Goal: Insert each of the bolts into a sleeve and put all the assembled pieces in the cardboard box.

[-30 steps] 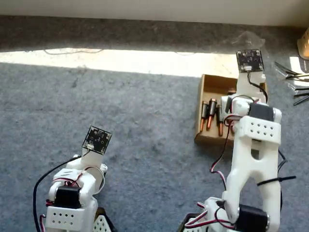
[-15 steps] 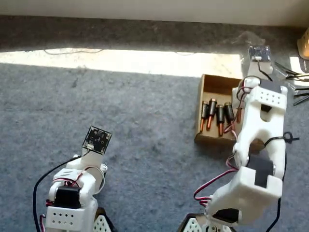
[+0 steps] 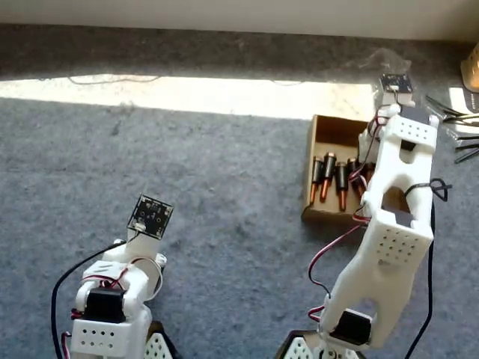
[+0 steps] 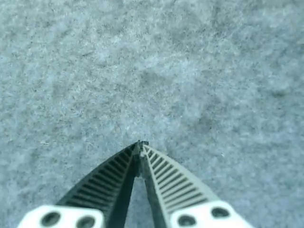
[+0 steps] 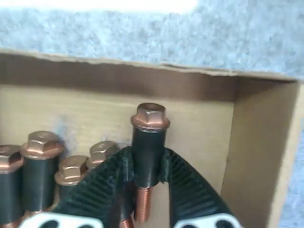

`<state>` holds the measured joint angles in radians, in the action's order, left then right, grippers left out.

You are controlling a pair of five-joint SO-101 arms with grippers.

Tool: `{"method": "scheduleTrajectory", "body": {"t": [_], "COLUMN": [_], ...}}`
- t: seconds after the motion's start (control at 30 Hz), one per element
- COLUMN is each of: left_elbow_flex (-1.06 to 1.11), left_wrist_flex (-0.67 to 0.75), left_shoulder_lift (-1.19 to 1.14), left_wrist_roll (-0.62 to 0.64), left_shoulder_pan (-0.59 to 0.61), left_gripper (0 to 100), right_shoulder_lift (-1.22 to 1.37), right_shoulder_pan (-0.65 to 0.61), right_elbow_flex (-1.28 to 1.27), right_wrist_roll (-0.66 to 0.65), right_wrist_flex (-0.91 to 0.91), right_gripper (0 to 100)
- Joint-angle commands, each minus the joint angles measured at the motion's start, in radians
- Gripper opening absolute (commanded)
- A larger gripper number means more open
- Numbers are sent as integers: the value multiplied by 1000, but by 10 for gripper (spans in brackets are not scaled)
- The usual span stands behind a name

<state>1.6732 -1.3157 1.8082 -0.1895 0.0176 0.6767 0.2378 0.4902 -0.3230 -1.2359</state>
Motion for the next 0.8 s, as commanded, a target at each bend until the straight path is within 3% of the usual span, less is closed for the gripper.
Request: {"method": "scheduleTrajectory", "body": {"t": [0.0,0.4,0.6,0.77], "left_elbow_flex": [22,22,22,22], "left_wrist_flex": [-6,-6,-6,-6], "left_shoulder_lift": [7,7,7,7], "left_wrist_roll": [-5,-5,-5,-5], "left_shoulder_pan": [-12,-12,-12,-12], "left_gripper": [7,7,7,7], "right_shoulder_lift": [19,65,67,68], "right_shoulder_pan": [5,-2,-2,-2], "right_elbow_flex": [127,318,392,389], "right_wrist_roll": [-9,-84,-84,-84], "right_wrist_flex": [-74,-340,-406,-403], "right_gripper": [6,9,153,163]}}
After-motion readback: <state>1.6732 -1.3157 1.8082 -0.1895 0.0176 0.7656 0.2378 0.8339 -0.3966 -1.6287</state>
